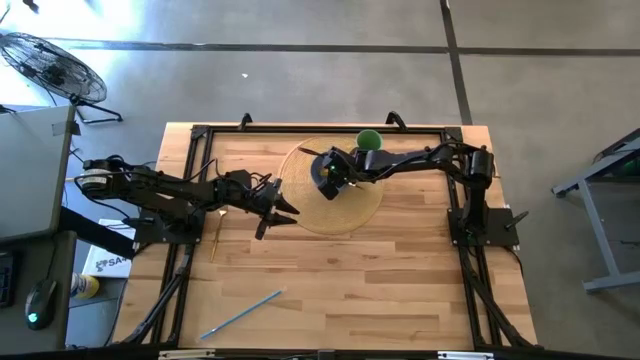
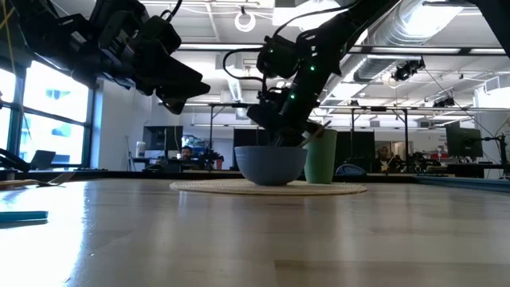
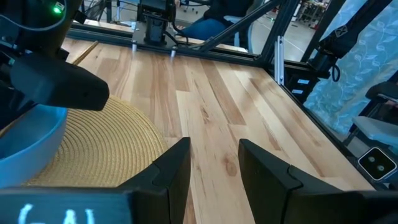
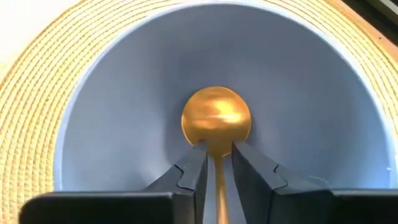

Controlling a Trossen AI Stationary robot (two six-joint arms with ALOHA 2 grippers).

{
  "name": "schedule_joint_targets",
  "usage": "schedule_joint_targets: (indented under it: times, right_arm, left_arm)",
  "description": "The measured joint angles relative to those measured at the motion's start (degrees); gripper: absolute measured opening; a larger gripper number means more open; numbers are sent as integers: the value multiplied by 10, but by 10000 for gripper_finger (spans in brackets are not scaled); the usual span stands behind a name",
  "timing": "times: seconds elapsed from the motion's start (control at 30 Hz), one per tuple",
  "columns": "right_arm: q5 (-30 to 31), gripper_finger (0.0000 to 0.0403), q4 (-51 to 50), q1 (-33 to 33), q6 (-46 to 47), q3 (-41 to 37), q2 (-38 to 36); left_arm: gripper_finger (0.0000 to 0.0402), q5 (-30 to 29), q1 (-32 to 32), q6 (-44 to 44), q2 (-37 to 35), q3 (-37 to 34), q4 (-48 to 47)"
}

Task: Pick & Place Utensil
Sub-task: Put the gold fork into the blue bowl

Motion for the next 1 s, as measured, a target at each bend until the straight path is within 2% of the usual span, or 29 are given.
schedule_joint_targets:
  times: [0.17, 0.4, 0.57, 0.7, 0.83, 0.9, 1.0]
  right_arm:
    - [25, 85, 12, 0, -9, 0, -8]
    - [47, 90, 12, 22, -27, 0, -79]
    - [107, 90, -3, 93, -51, 1, -120]
    - [136, 90, -7, 157, -51, 1, -123]
    - [160, 90, -6, 210, -46, 1, -118]
    - [183, 90, -1, 230, -47, 1, -118]
    - [214, 90, 13, 249, -50, 1, -118]
  left_arm:
    - [133, 0, 0, 0, 0, 0, 0]
    - [133, -17, 0, -5, -21, 0, -32]
    - [133, -103, 1, -5, -110, 1, -181]
    - [133, -204, 0, -13, -202, 1, -331]
    - [133, -322, 1, -110, -269, 1, -465]
    - [133, -345, 1, -164, -287, 1, -523]
    - [133, -345, 0, -223, -294, 1, -606]
